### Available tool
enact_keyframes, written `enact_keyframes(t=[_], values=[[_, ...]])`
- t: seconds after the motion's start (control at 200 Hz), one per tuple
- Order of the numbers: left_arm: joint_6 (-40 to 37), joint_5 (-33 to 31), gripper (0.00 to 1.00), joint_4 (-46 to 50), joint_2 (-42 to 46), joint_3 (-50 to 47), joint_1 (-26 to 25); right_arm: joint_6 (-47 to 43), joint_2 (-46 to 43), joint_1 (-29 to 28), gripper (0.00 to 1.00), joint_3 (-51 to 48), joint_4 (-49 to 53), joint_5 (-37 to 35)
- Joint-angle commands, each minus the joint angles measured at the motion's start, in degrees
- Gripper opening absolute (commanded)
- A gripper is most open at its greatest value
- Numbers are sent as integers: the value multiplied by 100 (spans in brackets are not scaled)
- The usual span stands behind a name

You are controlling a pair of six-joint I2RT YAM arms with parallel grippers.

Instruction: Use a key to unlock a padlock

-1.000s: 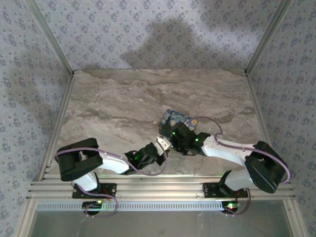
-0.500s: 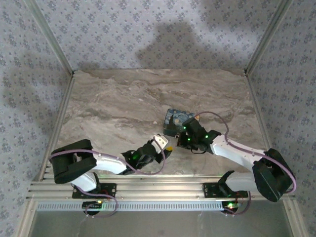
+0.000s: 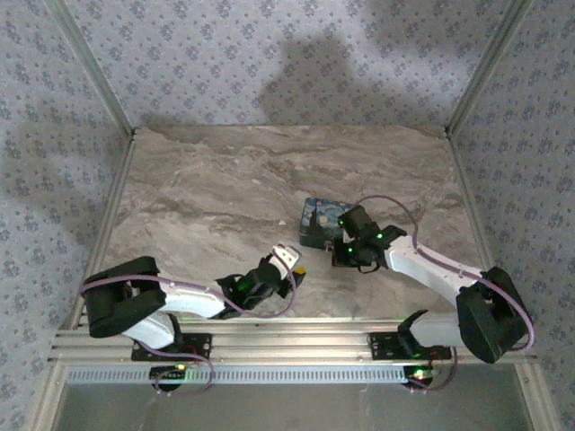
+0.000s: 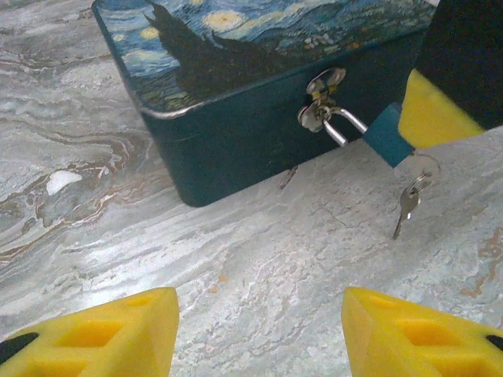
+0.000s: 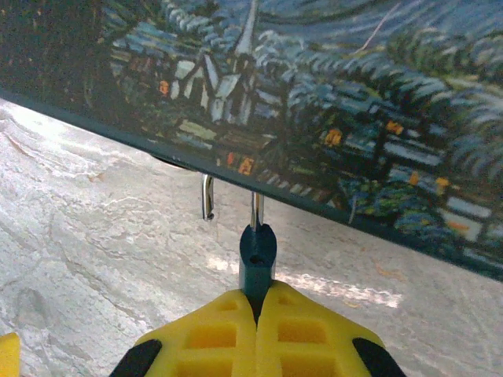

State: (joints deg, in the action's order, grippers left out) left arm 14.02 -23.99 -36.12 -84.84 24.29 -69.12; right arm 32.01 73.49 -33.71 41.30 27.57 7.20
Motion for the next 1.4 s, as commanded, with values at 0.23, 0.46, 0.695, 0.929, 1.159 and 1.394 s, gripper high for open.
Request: enact_keyframes(t=[0.23,0.46,0.695,0.929,1.159,1.394], values=[[46,-185,57,164,81,140,26,158,-484,524,0,-125,-57,167],[118,-174,57,224,180,50,117,14,-243,996,0,-95,-136,337],[182,-194,57,297,364,-54,171,217,-138,1222,0,-76,-332,163],[210,-210,57,368,545,-161,181,788,-195,1286,0,-266,-698,150],[245,-194,57,373,656,-242,197,1462,-280,1287,0,-403,-874,-15],[247,-220,57,411,756,-335,207,2114,-419,1251,0,-589,-1128,-70]])
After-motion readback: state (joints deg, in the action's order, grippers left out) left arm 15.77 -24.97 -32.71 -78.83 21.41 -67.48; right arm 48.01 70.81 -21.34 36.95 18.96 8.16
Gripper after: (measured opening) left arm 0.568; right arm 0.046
